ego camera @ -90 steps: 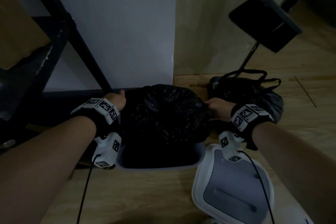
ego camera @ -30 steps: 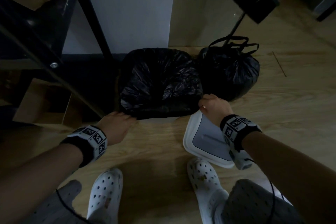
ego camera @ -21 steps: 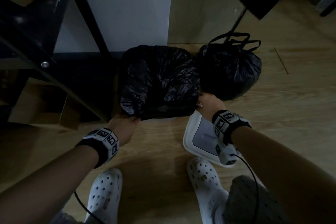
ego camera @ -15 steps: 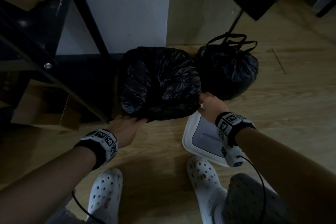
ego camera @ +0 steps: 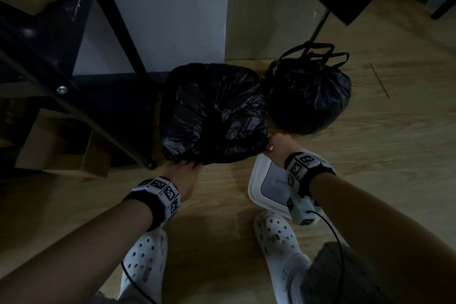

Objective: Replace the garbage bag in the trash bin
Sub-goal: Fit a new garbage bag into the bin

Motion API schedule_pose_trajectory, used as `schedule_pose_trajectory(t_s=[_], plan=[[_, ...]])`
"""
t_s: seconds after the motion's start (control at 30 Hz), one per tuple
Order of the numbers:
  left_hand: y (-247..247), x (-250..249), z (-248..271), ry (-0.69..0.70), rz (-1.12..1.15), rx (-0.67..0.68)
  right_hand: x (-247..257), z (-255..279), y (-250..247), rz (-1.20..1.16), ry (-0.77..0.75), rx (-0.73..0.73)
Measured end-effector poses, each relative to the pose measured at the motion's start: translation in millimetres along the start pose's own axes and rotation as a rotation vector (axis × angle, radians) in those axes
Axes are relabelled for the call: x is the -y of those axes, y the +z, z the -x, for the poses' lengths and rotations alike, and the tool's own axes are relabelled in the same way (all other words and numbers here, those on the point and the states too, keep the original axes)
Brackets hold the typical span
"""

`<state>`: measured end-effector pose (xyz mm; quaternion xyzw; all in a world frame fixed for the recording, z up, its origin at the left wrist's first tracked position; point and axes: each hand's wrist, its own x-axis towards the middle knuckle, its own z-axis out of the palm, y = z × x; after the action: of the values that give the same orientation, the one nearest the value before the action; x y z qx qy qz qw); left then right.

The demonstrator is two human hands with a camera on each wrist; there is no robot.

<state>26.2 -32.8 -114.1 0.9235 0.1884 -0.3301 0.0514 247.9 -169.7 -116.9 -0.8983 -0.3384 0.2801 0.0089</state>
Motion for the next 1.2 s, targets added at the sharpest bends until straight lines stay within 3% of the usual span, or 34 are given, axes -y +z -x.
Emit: schedule_pose_trajectory(t_s=[0.07, 0.2, 0.27, 0.37, 0.43, 0.7, 0.77, 0.87, 0.97, 1.2], plan=[[-2, -3, 2, -0.007, -0.003, 0.015, 2, 2, -1, 0.049, 0.023, 0.029], [-7, -15, 11, 0.055, 0.069, -0.102, -2, 7, -10, 0.043, 0.023, 0.032], [-11, -26, 14, 0.101, 0.104, -0.145, -3, 10, -15, -0.207, 0.032, 0.075], [-11, -43, 14, 0.079, 0.148, -0.245, 2, 21, -14, -0.932, 0.263, 0.369], [-7, -50, 9, 0.047, 0.158, -0.264, 2, 22, -8, -1.169, 0.350, 0.409], [-4, -39, -6, 0.037, 0.110, -0.183, 4, 6, 0, -1.214, 0.372, 0.367], [-4, -40, -5, 0.064, 0.106, -0.246, 2, 8, -1, -1.381, 0.415, 0.349], [-4, -43, 0, 0.140, 0.104, -0.399, 1, 19, -7, -1.607, 0.307, 0.422], [-5, -44, 6, 0.197, 0.123, -0.516, -1, 31, -12, -1.685, 0.263, 0.489], [4, -39, 6, 0.236, 0.036, -0.607, -9, 43, 3, -1.900, 0.280, 0.434]])
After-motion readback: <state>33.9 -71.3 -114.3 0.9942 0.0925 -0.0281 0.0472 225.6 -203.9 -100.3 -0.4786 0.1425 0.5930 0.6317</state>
